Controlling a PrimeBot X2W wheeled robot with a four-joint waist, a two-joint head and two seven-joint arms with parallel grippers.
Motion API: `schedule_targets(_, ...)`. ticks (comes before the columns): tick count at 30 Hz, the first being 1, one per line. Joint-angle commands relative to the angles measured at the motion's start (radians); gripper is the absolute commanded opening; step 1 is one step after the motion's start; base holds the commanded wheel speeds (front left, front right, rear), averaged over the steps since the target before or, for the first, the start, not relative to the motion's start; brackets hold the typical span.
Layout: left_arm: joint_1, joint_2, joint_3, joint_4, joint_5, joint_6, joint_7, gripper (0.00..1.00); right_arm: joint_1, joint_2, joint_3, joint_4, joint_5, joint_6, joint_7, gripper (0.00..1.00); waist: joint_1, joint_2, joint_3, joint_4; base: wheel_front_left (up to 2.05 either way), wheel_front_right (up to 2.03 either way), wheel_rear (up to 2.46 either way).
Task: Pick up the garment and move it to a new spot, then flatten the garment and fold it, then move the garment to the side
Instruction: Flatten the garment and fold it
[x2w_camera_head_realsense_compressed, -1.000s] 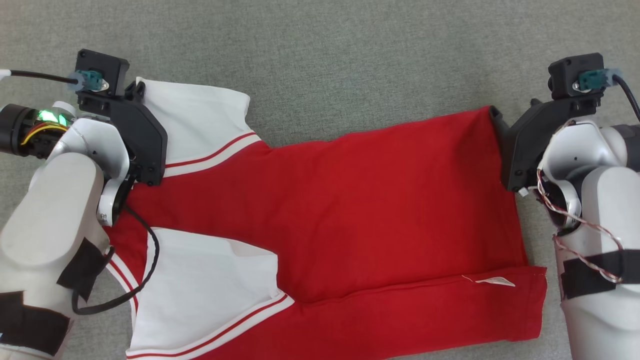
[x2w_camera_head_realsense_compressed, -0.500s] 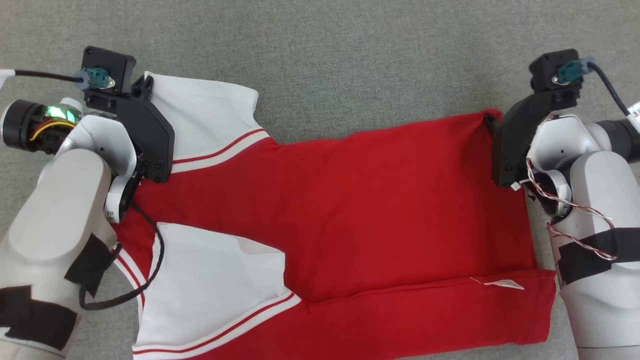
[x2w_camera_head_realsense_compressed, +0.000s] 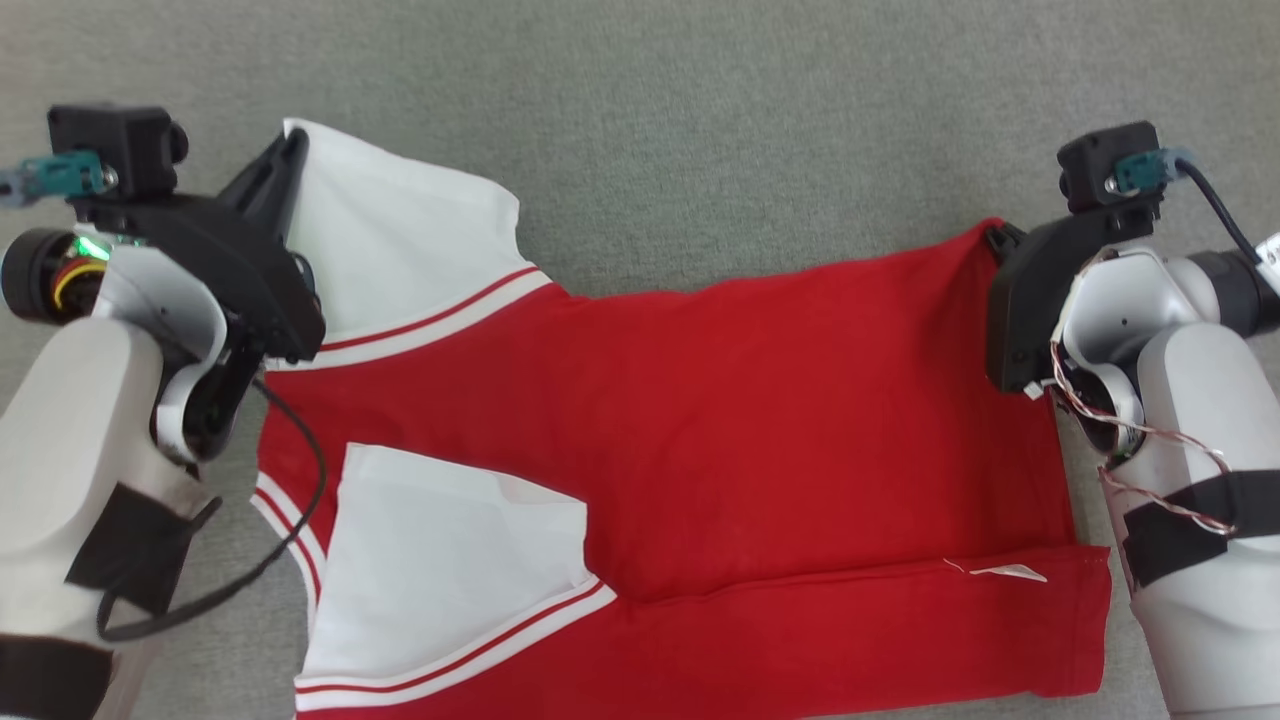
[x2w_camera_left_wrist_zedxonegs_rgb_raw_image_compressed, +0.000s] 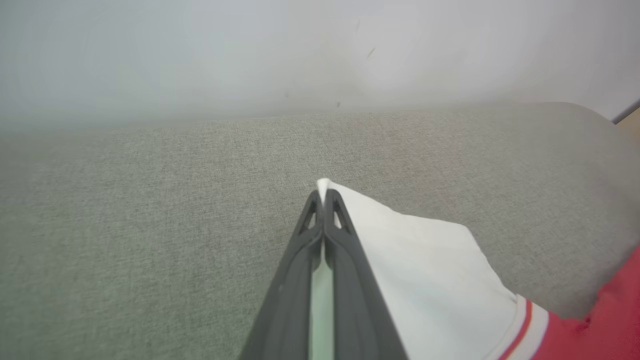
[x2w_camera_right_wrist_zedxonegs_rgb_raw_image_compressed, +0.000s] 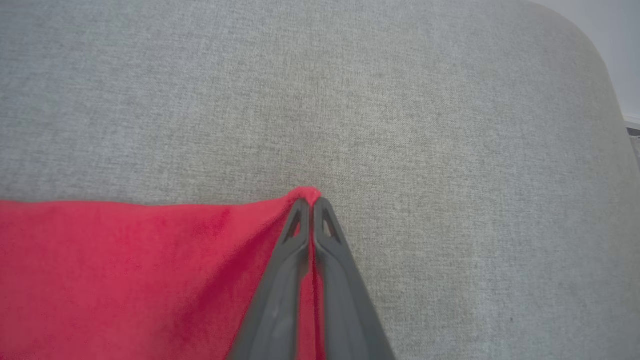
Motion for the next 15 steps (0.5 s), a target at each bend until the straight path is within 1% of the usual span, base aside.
schedule_targets(1,0.025,0.015,0.003,-0.015,-0.011,-0.005,-0.006,0.0,0.022,0.001,-0.005,0.001,-0.003,0.001,-0.013,0.0,-0.0001,-0.0001,-0.032,0.021,0.0,0.0,0.0)
schedule_targets(4,0.073,0.027,0.01,-0.055,-0.043,-0.008,-0.013,0.0,0.048,0.018,-0.016,-0.005,-0.002,0.001,-0.036,0.0,-0.0001,-0.0001,-0.071,0.036,0.0,0.0,0.0)
schedule_targets(7,0.144,0.031,0.016,-0.11,-0.101,-0.013,-0.029,0.0,0.094,0.017,-0.019,-0.025,0.0,0.001,-0.042,0.0,-0.0001,-0.0001,-0.117,0.05,0.0,0.0,0.0)
schedule_targets(12,0.295,0.034,0.008,-0.226,-0.17,-0.017,-0.063,0.0,0.198,-0.008,-0.031,-0.081,0.014,0.001,-0.024,0.0,-0.0001,-0.0001,-0.196,0.074,0.0,0.0,0.0)
schedule_targets(15,0.401,0.048,0.001,-0.301,-0.205,-0.014,-0.081,0.0,0.276,-0.029,-0.031,-0.116,0.027,0.001,-0.006,0.0,-0.0001,-0.0001,-0.241,0.088,0.0,0.0,0.0)
